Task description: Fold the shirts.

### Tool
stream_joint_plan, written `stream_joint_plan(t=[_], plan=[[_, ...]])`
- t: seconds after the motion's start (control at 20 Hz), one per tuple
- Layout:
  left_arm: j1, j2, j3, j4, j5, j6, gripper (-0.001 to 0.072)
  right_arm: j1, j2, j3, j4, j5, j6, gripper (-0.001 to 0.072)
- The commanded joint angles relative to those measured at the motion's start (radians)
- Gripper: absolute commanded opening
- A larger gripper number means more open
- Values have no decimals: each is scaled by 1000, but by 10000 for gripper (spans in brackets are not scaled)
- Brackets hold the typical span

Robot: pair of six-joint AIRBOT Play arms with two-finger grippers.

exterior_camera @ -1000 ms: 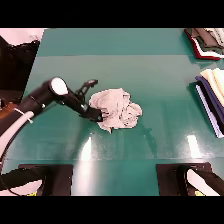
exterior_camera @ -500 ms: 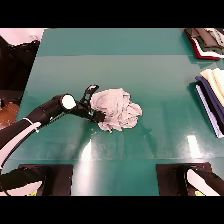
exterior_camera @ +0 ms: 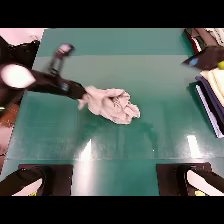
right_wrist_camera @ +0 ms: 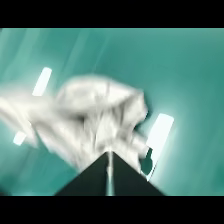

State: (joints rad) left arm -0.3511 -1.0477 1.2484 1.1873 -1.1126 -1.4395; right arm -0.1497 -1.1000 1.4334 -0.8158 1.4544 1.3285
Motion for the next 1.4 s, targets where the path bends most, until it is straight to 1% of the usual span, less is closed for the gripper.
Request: stream_joint_plan(t=[0.0,0.05,0.15,0.3,0.4,0.55,0.65,0.8,0.95,1.05,1.1,1.15,1.2,1.25,1.35], plan=[[59,126,107,98,-55,-1,25,113,-71,-190,3,-2,-18,427],[60,139,108,98,-59,-1,25,156,-103,-238,3,-24,-18,578],[60,140,107,97,-101,-2,25,238,-171,-311,4,-105,-21,580],[60,138,107,97,-174,-5,25,348,-272,-373,13,-279,-21,580],[60,138,107,97,-210,-5,25,413,-338,-369,13,-338,-22,580],[60,138,106,98,-234,-31,25,501,-427,-321,13,-372,-22,579],[60,138,105,98,-235,-31,25,542,-477,-270,13,-395,-23,579],[60,138,104,97,-234,-31,25,584,-534,-184,13,-352,-22,579],[60,138,97,97,-233,-31,25,622,-562,-141,13,-326,-26,579],[60,138,88,98,-234,-31,25,649,-563,-155,11,-361,-27,578],[60,138,84,97,-232,-31,25,657,-563,-167,11,-381,-28,566],[60,138,80,97,-232,-31,25,664,-563,-177,10,-394,-29,493],[60,138,78,97,-235,-31,25,665,-562,-186,9,-409,-44,217],[60,138,78,98,-233,-30,25,665,-562,-187,7,-406,-67,20],[60,138,86,131,-230,-28,25,640,-534,-185,-27,-396,-72,15]])
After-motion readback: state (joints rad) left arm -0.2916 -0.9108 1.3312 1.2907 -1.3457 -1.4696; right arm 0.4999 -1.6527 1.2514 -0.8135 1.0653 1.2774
